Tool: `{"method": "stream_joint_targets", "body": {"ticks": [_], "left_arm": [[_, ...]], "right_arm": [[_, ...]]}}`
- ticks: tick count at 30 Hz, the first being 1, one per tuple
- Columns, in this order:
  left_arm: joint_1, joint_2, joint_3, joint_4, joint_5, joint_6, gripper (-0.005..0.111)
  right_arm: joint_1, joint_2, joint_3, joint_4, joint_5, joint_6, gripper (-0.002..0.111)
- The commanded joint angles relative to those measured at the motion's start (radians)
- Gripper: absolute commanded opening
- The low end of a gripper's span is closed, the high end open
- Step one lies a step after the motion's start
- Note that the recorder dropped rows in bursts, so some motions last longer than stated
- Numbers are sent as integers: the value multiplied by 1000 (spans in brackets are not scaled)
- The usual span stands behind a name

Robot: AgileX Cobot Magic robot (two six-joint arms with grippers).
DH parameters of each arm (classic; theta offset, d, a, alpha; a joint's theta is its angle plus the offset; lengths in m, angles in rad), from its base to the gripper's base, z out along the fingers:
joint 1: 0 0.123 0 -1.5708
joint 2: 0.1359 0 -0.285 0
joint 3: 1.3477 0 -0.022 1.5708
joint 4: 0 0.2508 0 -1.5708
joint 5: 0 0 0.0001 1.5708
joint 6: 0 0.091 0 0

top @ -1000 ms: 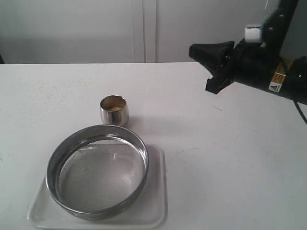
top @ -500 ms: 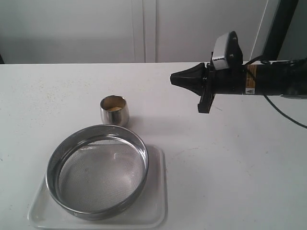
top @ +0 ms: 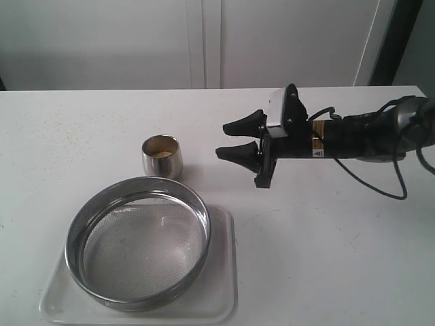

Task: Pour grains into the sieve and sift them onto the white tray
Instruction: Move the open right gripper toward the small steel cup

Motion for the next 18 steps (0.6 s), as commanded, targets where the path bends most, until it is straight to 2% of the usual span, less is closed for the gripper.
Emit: {"method": "stream_joint_targets", "body": {"ticks": [1,3,9,12,15,18], "left_arm": [[-6,-5,6,0,9,-1,0],[-6,-5,6,0,9,-1,0],[-6,-5,6,0,9,-1,0],[-6,-5,6,0,9,-1,0],[-6,-5,6,0,9,-1,0],[-6,-5,6,0,9,-1,0]], "right_arm": [[27,41,-8,157,25,14,81],[42,48,-8,202,29,14,87],[66,65,-8,398,31,30,88],[68,68,-8,391,34,136,88],[75,68,-12,369,86,136,88],[91,68,-42,263,177,208,88]]}}
